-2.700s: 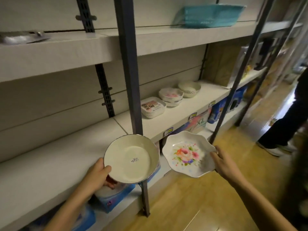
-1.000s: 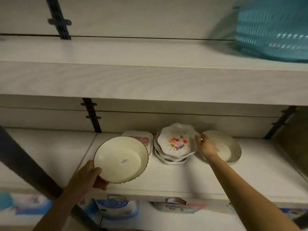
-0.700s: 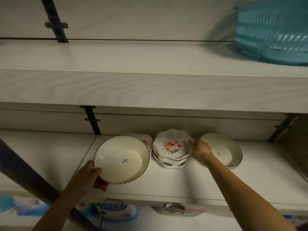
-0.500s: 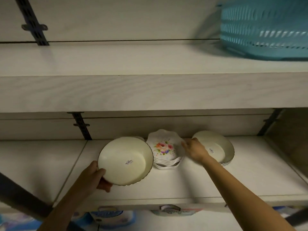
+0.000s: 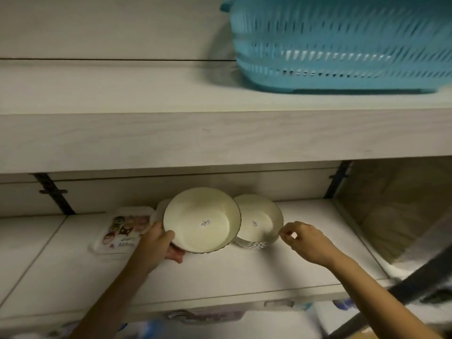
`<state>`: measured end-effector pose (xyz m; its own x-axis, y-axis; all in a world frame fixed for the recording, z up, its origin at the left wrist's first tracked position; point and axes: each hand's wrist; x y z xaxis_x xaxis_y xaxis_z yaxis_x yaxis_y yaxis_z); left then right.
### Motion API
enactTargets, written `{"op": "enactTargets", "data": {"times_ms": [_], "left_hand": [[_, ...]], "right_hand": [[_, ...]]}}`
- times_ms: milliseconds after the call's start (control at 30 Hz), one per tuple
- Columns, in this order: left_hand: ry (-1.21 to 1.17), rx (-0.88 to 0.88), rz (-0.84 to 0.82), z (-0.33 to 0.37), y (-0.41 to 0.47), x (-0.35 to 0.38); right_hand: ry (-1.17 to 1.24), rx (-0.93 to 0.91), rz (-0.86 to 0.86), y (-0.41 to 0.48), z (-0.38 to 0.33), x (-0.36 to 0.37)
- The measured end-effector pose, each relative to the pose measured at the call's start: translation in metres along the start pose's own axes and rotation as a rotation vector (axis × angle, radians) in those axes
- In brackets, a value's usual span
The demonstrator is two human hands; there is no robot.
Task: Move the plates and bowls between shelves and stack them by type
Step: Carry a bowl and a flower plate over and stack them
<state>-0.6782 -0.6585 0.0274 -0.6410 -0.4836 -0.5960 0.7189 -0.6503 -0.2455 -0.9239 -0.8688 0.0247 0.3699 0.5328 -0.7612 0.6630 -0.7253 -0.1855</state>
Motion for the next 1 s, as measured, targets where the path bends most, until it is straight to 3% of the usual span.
{"op": "enactTargets", "data": {"times_ms": [300, 733, 833, 933, 1000], "left_hand": [[-0.065, -0.061, 0.017, 0.06, 0.017, 0.099], [0.072, -0.102, 0.048, 0.066, 0.053, 0.142], [0.203, -0.1, 0.055, 0.071, 0.048, 0.142], [0.495, -0.068, 0.1, 0.065, 0.047, 0.143], [0.538, -0.056, 0.132, 0.062, 0.044, 0.145]], "right_hand": [[0.019, -0.03, -0.082, -0.005, 0.066, -0.049], [0.107, -0.069, -0.093, 0.01, 0.084, -0.059], [0.1, -0.057, -0.09, 0.014, 0.086, -0.059], [0.094, -0.037, -0.101, 0.018, 0.084, -0.057], [0.119, -0.018, -0.1, 0.023, 0.081, -0.053]]}}
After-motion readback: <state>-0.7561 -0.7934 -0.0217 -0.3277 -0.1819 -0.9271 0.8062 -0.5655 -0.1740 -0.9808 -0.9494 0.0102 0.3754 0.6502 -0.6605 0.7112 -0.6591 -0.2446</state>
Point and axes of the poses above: each hand's wrist, its own y-axis towards the middle knuckle, its own x-axis out of the palm, z = x × y, and after that the axes turned 15 degrees about y, right-handed
